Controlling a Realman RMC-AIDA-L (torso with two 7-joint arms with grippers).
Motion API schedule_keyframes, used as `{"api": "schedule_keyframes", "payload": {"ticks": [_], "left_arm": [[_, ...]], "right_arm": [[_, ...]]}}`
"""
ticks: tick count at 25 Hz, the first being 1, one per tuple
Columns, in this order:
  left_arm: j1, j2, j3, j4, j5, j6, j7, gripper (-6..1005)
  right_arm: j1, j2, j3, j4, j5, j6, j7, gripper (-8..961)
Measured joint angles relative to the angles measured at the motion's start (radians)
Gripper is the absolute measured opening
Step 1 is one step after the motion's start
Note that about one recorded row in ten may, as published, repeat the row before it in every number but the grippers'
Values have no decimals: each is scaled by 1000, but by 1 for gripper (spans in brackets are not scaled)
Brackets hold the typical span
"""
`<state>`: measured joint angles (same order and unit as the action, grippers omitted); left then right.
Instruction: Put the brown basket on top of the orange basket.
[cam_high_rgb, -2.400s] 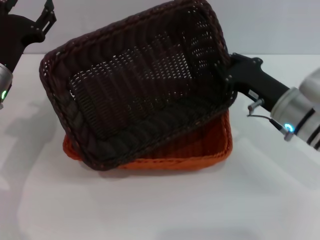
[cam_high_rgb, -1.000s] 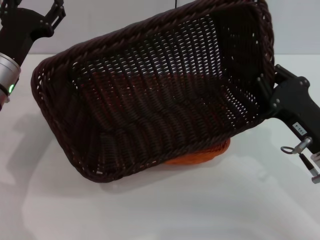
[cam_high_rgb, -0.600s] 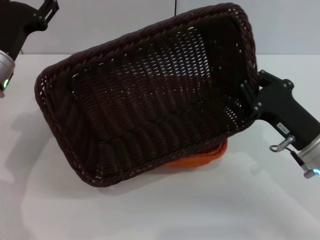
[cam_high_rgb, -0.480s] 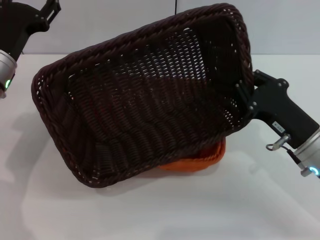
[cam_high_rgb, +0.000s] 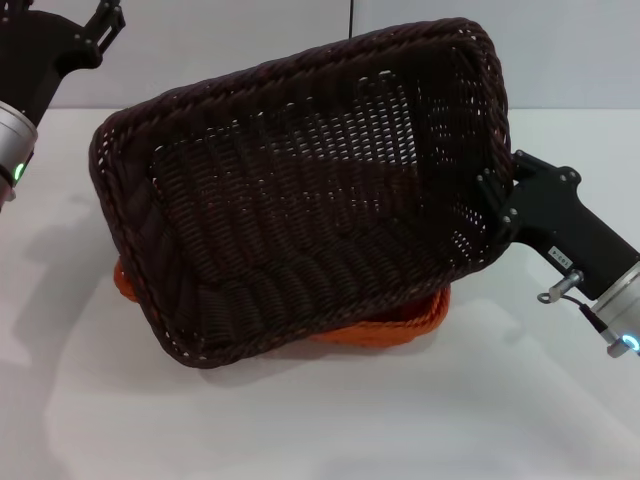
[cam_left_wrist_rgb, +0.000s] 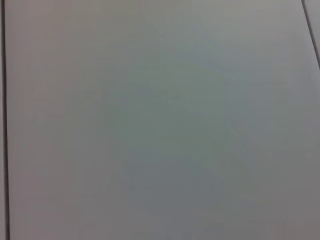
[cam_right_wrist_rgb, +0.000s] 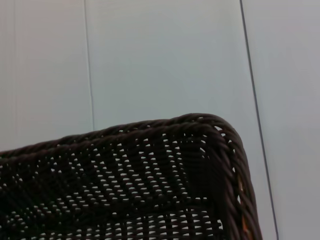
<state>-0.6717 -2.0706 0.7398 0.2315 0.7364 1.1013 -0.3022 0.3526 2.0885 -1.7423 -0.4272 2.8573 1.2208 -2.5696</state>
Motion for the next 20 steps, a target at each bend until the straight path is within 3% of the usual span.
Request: {"api": "schedule_keyframes", "payload": {"ticks": [8, 20], "left_arm": [[-6, 0, 0, -9, -2, -2, 0, 832], [-21, 0, -5, -9, -2, -27, 0, 832]], "right_arm": [[30, -8, -8, 2, -2, -93, 49, 194], [40, -12, 3, -4, -3, -81, 54, 415]]}}
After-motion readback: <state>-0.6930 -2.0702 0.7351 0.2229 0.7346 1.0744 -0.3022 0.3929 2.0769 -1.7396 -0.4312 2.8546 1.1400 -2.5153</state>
